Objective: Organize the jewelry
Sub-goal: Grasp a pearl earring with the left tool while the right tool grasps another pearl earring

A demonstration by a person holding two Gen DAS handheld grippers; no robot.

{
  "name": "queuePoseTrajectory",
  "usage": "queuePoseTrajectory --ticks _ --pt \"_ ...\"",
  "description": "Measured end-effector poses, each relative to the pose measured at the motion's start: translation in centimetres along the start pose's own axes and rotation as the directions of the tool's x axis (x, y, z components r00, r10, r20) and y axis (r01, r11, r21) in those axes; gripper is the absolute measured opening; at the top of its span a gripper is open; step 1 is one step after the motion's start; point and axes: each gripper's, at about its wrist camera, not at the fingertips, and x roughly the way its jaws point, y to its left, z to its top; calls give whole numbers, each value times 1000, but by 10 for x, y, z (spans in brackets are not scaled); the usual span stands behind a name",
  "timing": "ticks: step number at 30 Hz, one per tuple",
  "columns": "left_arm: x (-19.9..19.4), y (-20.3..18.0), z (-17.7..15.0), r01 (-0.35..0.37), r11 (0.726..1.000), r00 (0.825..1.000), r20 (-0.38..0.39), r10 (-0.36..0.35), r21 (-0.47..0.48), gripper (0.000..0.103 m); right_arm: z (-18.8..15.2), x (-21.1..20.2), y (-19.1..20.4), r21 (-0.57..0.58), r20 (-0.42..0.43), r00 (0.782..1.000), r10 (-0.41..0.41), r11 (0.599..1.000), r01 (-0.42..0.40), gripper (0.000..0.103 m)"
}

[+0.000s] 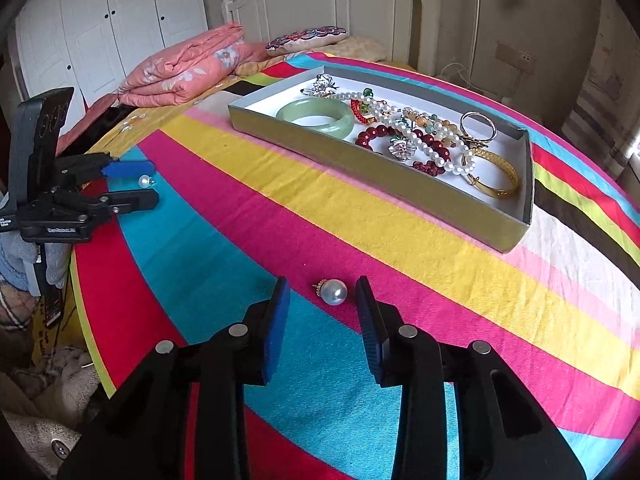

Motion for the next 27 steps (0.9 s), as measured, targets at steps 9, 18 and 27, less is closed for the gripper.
queuePoseTrajectory --ticks 9,18,27 --pt "0 2 -3 -7 1000 1000 9 7 0 48 0 0 -2 9 1 1000 9 1000 -9 33" --pt "-4 4 -8 -18 1000 1000 16 18 11 48 0 0 -2 0 0 1000 -2 1000 2 33" --pt "-8 2 -13 -62 998 998 16 61 30 37 -1 1 3 -24 0 999 -33 999 33 29"
